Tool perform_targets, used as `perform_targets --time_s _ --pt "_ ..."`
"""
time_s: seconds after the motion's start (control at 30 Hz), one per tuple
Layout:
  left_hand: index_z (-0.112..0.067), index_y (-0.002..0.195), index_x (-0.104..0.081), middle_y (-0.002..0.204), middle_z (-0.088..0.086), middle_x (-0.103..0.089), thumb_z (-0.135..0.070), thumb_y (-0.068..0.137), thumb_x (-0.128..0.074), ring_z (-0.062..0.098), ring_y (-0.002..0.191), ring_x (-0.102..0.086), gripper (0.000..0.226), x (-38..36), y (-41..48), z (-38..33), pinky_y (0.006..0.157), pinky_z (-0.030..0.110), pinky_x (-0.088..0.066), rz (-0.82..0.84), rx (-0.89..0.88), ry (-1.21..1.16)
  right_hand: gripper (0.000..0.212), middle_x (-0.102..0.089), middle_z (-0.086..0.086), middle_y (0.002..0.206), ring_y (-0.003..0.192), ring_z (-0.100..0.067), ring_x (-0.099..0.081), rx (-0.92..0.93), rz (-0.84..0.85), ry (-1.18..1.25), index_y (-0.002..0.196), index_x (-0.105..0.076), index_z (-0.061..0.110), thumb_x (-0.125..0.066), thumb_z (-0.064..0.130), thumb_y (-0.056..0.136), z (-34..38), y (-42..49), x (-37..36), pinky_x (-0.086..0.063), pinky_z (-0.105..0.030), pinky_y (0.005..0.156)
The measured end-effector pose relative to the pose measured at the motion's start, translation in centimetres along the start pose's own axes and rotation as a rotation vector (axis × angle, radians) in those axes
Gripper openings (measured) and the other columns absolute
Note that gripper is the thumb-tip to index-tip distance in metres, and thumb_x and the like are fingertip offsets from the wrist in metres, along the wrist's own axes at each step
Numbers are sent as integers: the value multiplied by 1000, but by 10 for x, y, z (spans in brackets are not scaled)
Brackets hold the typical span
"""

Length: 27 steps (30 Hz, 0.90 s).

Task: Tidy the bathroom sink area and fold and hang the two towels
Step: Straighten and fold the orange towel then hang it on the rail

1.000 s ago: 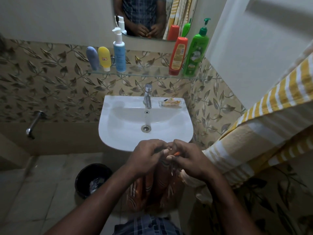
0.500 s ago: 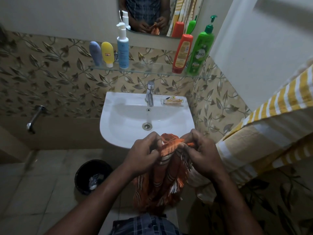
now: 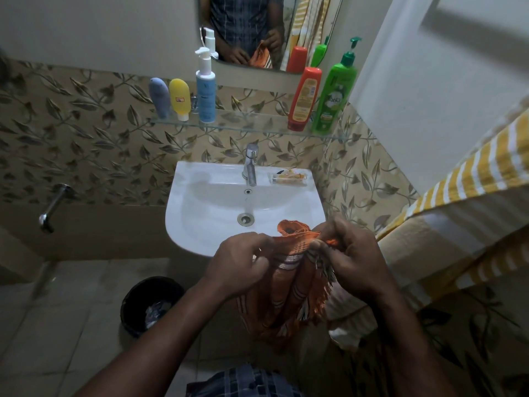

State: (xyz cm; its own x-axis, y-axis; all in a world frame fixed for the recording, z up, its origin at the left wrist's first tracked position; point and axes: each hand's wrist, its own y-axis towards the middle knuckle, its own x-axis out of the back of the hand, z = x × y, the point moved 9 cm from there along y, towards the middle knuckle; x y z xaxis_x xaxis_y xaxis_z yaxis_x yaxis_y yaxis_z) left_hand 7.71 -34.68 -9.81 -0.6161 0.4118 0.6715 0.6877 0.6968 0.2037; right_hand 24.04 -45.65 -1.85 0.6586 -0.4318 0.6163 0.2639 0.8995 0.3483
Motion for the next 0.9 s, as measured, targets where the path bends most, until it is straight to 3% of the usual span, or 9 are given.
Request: perform_targets --time_s 0.17,0.4,0.47,0.6,0.7,0.8,0.9 --pt "-24 113 -73 103 -7 -74 -56 86 -63 16 99 -64 43 -14 4 5 87 38 -53 79 28 48 23 -74 20 90 80 0 -70 14 1 8 80 -64 11 -81 -3 87 8 1 3 -46 -8 68" --pt "-25 110 -76 100 -6 -75 -61 81 -55 17 96 -62 51 -9 13 4 82 35 -50 17 33 32 20 -73 22 91 81 -1 -70 50 10 29 82 -66 13 -81 2 89 16 0 8 -46 -7 67" --pt "-23 101 -78 97 -8 -75 -56 85 -56 16 94 -63 43 -11 12 0 83 35 -50 29 10 -2 17 -73 23 92 82 -1 -70 49 -4 33 83 -66 15 -80 8 90 17 0 11 -47 -8 67" --pt "-17 90 -80 91 -9 -78 -21 95 -75 11 91 -71 8 -1 7 15 83 32 -53 -102 94 -184 25 -69 30 85 77 2 -67 -16 -72 -53 81 -63 21 -81 7 90 6 1 23 -44 -7 63" --pt "-18 82 -75 80 -10 -75 -27 94 -71 6 83 -70 16 9 1 22 78 27 -52 -164 128 -259 43 -66 21 71 69 3 -62 -62 -117 -150 76 -53 36 -83 8 88 -3 -2 30 -38 -6 57" --pt "-20 79 -75 76 -9 -74 -31 91 -72 7 79 -70 17 21 -3 20 74 27 -53 -247 124 -294 43 -60 13 66 63 -1 -58 -99 -138 -215 75 -51 35 -84 12 87 -10 -4 30 -36 -12 56" --pt "-26 77 -73 76 -9 -75 -23 90 -85 7 76 -72 18 25 -5 25 72 31 -57 -286 164 -317 38 -64 8 70 67 -5 -61 -135 -142 -243 76 -53 32 -85 14 88 -16 -5 29 -39 -22 57"
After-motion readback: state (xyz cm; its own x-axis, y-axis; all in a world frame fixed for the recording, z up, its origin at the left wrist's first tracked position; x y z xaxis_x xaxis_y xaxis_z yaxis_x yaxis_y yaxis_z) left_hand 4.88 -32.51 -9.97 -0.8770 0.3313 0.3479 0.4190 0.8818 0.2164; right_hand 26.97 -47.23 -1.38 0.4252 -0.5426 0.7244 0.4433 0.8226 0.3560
